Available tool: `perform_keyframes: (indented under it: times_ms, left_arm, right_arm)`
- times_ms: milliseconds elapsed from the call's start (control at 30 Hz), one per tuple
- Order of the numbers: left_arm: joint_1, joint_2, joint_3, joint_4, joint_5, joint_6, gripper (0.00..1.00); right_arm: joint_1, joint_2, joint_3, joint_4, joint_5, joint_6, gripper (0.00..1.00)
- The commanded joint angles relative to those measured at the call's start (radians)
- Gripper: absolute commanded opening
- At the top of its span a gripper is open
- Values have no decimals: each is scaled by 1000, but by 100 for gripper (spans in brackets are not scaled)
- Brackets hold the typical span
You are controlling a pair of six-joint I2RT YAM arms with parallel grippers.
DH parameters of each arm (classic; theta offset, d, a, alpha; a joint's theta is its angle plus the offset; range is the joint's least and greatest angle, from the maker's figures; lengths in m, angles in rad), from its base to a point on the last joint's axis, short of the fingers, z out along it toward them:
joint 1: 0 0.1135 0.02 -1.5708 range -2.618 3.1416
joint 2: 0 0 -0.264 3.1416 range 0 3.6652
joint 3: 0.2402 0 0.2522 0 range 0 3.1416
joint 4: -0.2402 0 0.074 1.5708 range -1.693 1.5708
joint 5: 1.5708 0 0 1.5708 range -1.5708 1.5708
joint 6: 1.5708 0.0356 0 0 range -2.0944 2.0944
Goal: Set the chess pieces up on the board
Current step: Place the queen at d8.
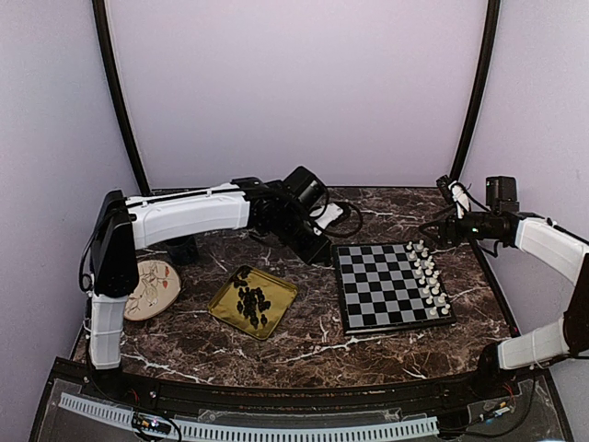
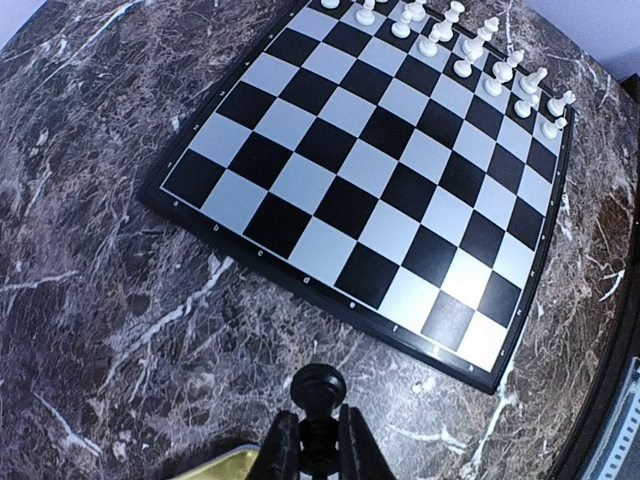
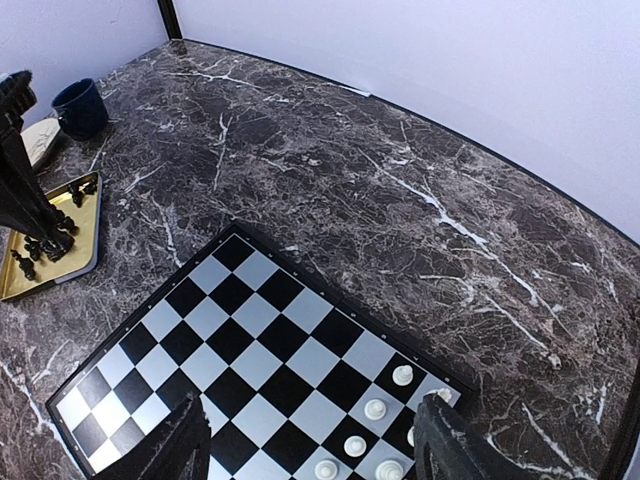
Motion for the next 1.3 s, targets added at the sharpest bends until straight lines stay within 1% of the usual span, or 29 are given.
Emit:
perform_keyframes:
  times_ms: [0,233,767,1033,1133,1267]
  left_arm:
    - [-23,84,76,9,-5,47,11]
    - [-58,171,175,11,-57,71,11]
    - [-102,308,299,-19,-71,76,12]
    - [-108,342,322,-42,-95,74,12]
    - [-108,348,323,-45,-104,75,14]
    - [-110,357,326,-48,-103,73,22]
  right_arm:
    - [-2,-6,-10,20,7,-3,69]
    - [-3,-1,-8,19,6,-3,69]
    - [-2,6,-7,14,12,-8,69]
    - [-2,9,-7,13,13,-10,69]
    - [-2,12,-7,12,12,-9,70]
    - [-2,17,-6,11,12,-12,70]
